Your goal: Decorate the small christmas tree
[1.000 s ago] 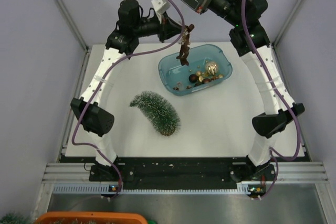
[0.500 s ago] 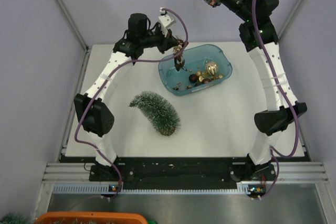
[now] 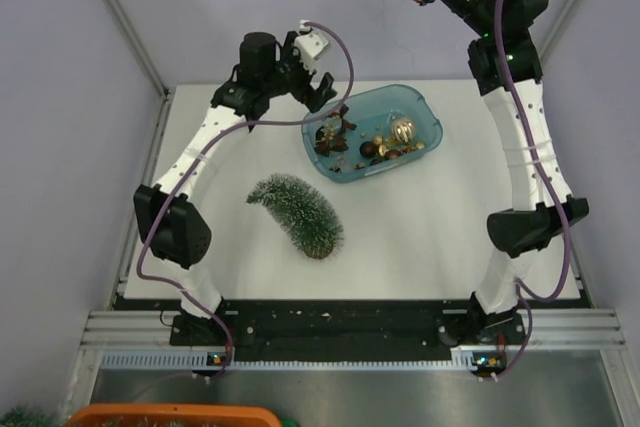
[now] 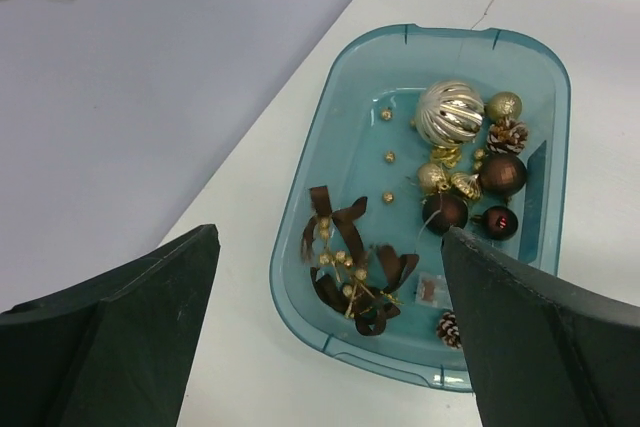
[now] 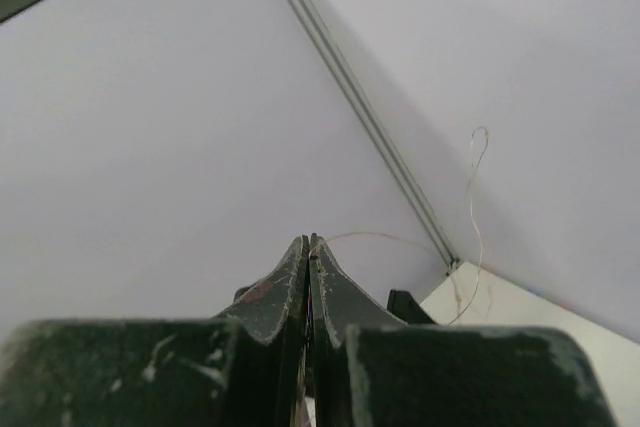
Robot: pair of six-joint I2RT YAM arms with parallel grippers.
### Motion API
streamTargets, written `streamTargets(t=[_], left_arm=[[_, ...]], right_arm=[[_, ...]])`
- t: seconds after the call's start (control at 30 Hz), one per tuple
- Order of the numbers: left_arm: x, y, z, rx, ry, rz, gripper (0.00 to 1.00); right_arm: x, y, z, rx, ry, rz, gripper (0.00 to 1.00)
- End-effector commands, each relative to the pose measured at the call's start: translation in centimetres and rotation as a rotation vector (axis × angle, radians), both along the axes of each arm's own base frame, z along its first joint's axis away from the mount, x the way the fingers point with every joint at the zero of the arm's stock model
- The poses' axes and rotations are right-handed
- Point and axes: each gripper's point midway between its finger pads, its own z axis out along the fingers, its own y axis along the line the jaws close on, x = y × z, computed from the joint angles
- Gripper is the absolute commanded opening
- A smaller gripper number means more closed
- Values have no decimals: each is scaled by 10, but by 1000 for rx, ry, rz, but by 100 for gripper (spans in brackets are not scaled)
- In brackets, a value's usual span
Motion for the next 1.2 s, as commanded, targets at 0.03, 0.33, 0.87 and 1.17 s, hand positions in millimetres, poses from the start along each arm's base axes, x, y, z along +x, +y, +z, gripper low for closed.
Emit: streamTargets(t=[0.03, 0.33, 0.87, 1.17], left_arm=[[-38, 0, 71, -109, -126, -63, 99], [-90, -65, 40, -9, -92, -351, 99], [-47, -128, 30, -44, -165, -300, 85], [-73, -142, 74, -118, -172, -401, 0]], right_arm=[[-39, -25, 58, 62, -147, -10, 0], [-89, -39, 95, 105, -250, 31, 0], [-168, -59, 118, 66, -422, -7, 0], [-179, -66, 119, 72, -430, -41, 0]])
